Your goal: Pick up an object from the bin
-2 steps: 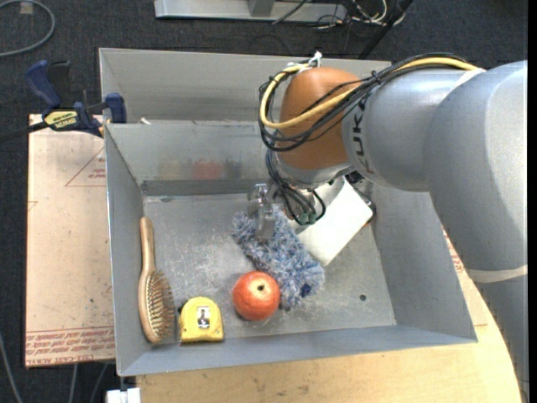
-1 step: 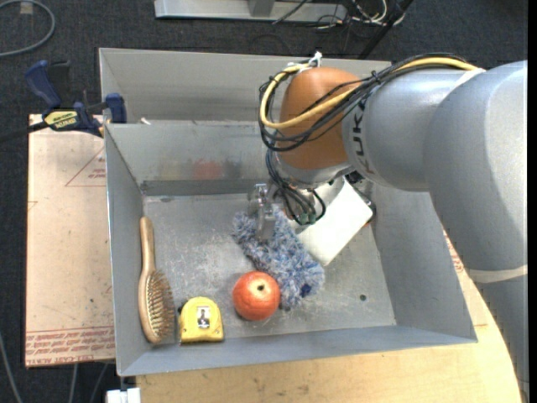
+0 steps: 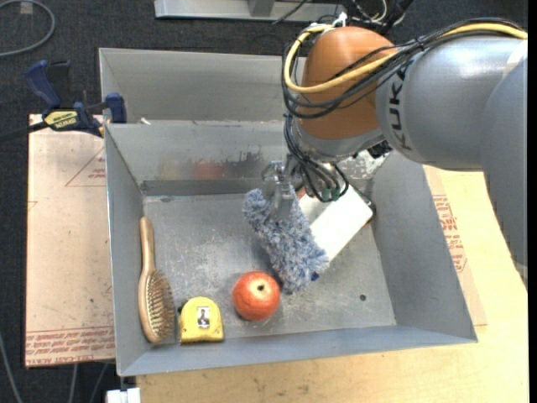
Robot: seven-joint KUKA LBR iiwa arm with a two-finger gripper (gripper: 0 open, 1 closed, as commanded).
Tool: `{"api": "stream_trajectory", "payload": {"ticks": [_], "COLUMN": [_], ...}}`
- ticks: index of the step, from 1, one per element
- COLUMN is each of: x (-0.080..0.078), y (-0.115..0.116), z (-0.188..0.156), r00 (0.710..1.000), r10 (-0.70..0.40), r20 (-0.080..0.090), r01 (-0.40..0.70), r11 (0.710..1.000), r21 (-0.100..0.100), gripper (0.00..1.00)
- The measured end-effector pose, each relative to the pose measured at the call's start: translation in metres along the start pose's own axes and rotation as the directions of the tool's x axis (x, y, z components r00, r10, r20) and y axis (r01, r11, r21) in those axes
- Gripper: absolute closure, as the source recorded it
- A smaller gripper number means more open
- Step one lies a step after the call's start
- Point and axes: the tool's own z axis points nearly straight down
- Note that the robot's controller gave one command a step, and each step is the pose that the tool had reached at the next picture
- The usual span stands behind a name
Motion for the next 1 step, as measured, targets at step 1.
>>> {"api": "stream_trajectory", "payload": {"ticks": [1], "x": [0.0], "y": [0.0], "z": [0.0], "r00": [1.0], "r10": [0.0], "r20": [0.0], "r01": [0.0], "r11": [1.0], "r21": [0.0], "gripper": [1.0]}}
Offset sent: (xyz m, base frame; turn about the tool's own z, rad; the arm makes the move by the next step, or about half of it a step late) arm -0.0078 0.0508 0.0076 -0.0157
